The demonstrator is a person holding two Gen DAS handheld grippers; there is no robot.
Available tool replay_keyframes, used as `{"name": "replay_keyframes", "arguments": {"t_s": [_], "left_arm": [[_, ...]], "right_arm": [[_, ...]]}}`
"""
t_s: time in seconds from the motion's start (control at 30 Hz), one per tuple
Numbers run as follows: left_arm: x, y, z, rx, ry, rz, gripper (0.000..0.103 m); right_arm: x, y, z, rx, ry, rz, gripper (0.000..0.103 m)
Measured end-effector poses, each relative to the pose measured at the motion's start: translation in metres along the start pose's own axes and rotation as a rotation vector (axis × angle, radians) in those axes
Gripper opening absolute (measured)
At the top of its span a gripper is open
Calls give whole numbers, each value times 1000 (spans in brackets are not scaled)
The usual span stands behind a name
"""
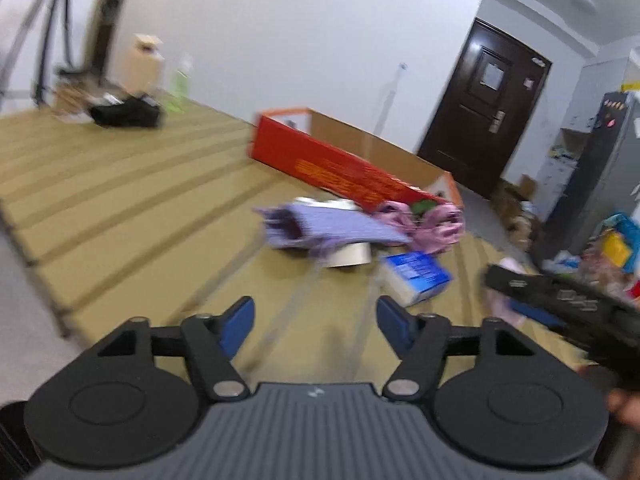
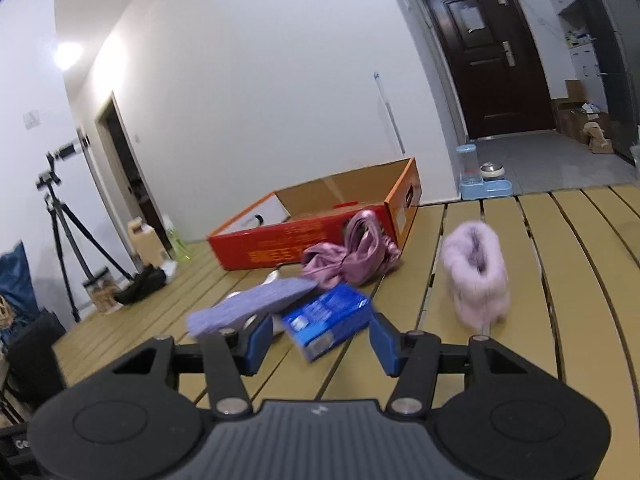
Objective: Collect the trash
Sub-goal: 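Grasp the blue and white milk carton with both grippers, then carry the milk carton over the bin and open both grippers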
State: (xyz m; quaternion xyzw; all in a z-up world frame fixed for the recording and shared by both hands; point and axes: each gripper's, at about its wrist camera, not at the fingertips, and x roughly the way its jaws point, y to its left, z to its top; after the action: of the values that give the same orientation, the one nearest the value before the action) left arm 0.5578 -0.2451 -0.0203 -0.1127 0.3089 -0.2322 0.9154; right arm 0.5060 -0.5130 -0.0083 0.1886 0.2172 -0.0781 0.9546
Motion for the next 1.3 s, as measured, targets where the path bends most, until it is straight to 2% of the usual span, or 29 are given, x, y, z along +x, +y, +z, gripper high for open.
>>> {"name": "replay_keyframes", "arguments": {"t_s": [0.03, 0.07, 0.17, 0.23, 0.27, 0.3, 0.4, 0.43, 0.47, 0.57, 0.73, 0.9, 0.97, 1.1, 1.2, 1.3], "left_arm": [[13, -6, 5, -19, 25, -33, 60], [30, -14, 11, -39, 58, -62, 52], [72, -33, 20, -71, 121, -102, 47], [101, -40, 22, -94, 169, -70, 45], [113, -40, 22, -127, 188, -58, 45], [121, -37, 21, -154, 200, -68, 44], [130, -30, 21, -190, 189, -103, 38], [130, -28, 21, -200, 180, -120, 26], [131, -27, 22, -215, 184, -136, 26], [122, -30, 23, -203, 190, -118, 25], [76, -26, 26, -210, 164, -142, 25], [-14, 12, 18, -197, 100, -144, 25], [-56, 41, 9, -201, 62, -104, 25], [-128, 107, -12, -216, 38, 43, 25], [-160, 154, -32, -256, 50, 121, 25], [-168, 202, -55, -341, 114, 163, 25]], "right_arm": [[17, -3, 9, -13, 21, -10, 53], [34, -6, 17, -25, 50, -21, 52], [83, -18, 32, -32, 161, -14, 44], [103, -27, 34, 11, 219, 58, 39], [110, -31, 33, 23, 234, 66, 31], [114, -34, 31, 27, 240, 63, 26], [116, -42, 26, 59, 237, 102, 22], [113, -43, 25, 57, 241, 114, 21], [106, -44, 23, 59, 242, 114, 18], [90, -37, 22, 49, 245, 110, 15], [41, -14, 20, 42, 200, 127, 14], [-20, 46, -3, 10, 161, 223, 13], [-36, 81, -25, -24, 162, 277, 13], [-50, 161, -79, -93, 228, 380, 14], [-45, 207, -122, -119, 308, 443, 14], [-31, 242, -162, -148, 403, 459, 14]]}}
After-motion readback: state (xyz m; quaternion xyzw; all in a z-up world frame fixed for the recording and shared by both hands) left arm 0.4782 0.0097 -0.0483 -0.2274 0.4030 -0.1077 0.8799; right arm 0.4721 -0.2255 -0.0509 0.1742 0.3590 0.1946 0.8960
